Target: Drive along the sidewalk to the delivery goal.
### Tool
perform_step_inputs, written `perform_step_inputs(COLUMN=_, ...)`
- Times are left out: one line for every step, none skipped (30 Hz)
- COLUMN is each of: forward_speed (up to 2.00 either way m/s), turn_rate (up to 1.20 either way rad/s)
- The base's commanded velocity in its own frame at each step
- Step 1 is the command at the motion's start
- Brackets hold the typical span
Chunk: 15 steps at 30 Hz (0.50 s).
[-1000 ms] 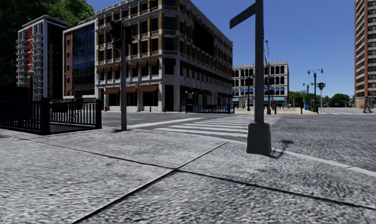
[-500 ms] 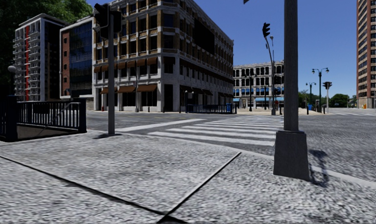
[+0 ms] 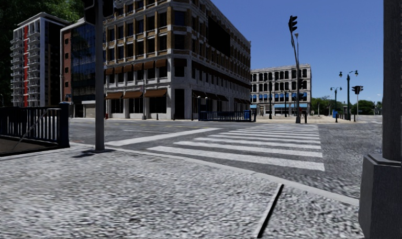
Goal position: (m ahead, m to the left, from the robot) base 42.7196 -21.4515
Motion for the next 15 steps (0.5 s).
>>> perform_step_inputs(forward_speed=2.00, turn_rate=0.00)
perform_step_inputs(forward_speed=2.00, turn_rate=0.00)
perform_step_inputs(forward_speed=2.00, turn_rate=0.00)
perform_step_inputs(forward_speed=2.00, turn_rate=0.00)
perform_step_inputs(forward_speed=2.00, turn_rate=0.00)
perform_step_inputs(forward_speed=2.00, turn_rate=0.00)
perform_step_inputs(forward_speed=2.00, turn_rate=0.00)
perform_step_inputs(forward_speed=2.00, turn_rate=-0.04)
perform_step_inputs(forward_speed=2.00, turn_rate=-0.08)
perform_step_inputs(forward_speed=2.00, turn_rate=-0.08)
perform_step_inputs(forward_speed=2.00, turn_rate=-0.10)
perform_step_inputs(forward_speed=2.00, turn_rate=-0.10)
perform_step_inputs(forward_speed=2.00, turn_rate=-0.10)
perform_step_inputs(forward_speed=2.00, turn_rate=-0.10)
perform_step_inputs(forward_speed=2.00, turn_rate=-0.10)
